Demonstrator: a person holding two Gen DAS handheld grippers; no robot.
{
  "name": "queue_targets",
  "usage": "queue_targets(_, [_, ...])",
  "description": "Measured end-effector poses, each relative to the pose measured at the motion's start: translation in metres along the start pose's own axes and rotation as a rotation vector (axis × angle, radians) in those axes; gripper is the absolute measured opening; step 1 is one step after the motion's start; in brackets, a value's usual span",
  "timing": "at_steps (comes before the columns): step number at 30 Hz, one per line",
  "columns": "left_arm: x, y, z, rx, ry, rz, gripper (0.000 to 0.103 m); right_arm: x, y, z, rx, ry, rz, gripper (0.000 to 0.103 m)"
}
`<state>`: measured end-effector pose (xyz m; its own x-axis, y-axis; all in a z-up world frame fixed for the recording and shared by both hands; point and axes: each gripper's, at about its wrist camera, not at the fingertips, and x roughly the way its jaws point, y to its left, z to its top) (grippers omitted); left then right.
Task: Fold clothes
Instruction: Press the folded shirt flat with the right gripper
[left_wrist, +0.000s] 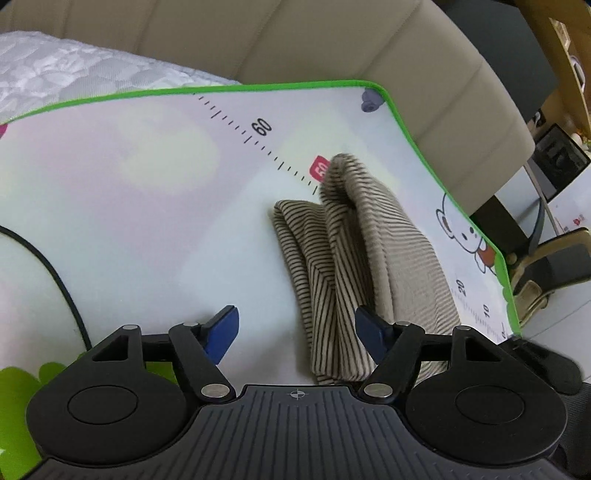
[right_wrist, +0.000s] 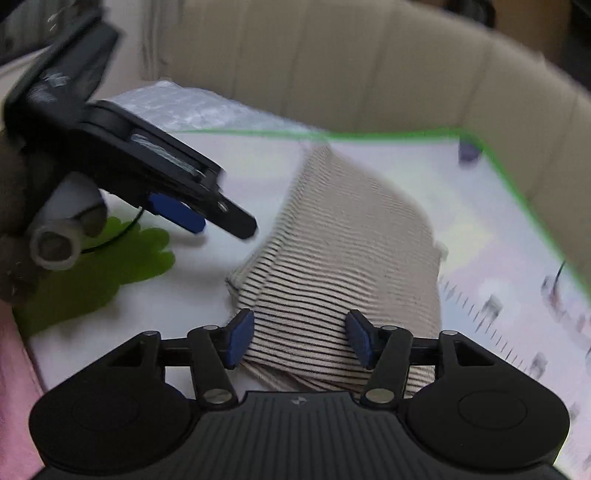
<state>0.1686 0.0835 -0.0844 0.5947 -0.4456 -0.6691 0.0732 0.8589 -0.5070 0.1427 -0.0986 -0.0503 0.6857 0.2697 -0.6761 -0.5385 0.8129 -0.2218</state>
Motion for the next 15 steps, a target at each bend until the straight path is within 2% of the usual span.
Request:
queue_targets(2, [0.001, -0.001, 0.001, 0.009, -0.001, 0.012, 0.074, -0.011, 0.014, 0.003, -0.082, -0.048, -0.043, 0.066])
queue_targets(3, [0.003, -0.001, 0.001, 0.014, 0.0, 0.017, 0.073, -0.009, 0.014, 0.002, -0.089, -0.043, -0.05, 0.069])
queue_targets(5, [0.003, -0.001, 0.0, 0.028, 0.002, 0.026, 0.066, -0.007, 0.013, 0.0, -0.104, -0.033, -0.064, 0.07])
queue_targets(10, [0.001, -0.001, -0.003, 0.045, 0.008, 0.033, 0.059, 0.0, 0.013, -0.005, -0.141, -0.008, -0.1, 0.07])
queue_targets(11, [0.001, -0.001, -0.003, 0.043, 0.009, 0.031, 0.058, 0.001, 0.013, -0.006, -0.148, -0.003, -0.107, 0.065])
queue_targets(13, [0.003, 0.0, -0.003, 0.038, 0.015, 0.024, 0.058, 0.003, 0.012, -0.008, -0.163, 0.007, -0.121, 0.03])
queue_targets(14, [0.004, 0.0, -0.002, 0.033, 0.02, 0.02, 0.057, 0.003, 0.01, -0.008, -0.156, 0.009, -0.123, 0.025])
queue_targets(15, [0.006, 0.001, -0.002, 0.028, 0.027, 0.013, 0.056, -0.006, -0.003, -0.003, -0.08, -0.003, -0.103, 0.019])
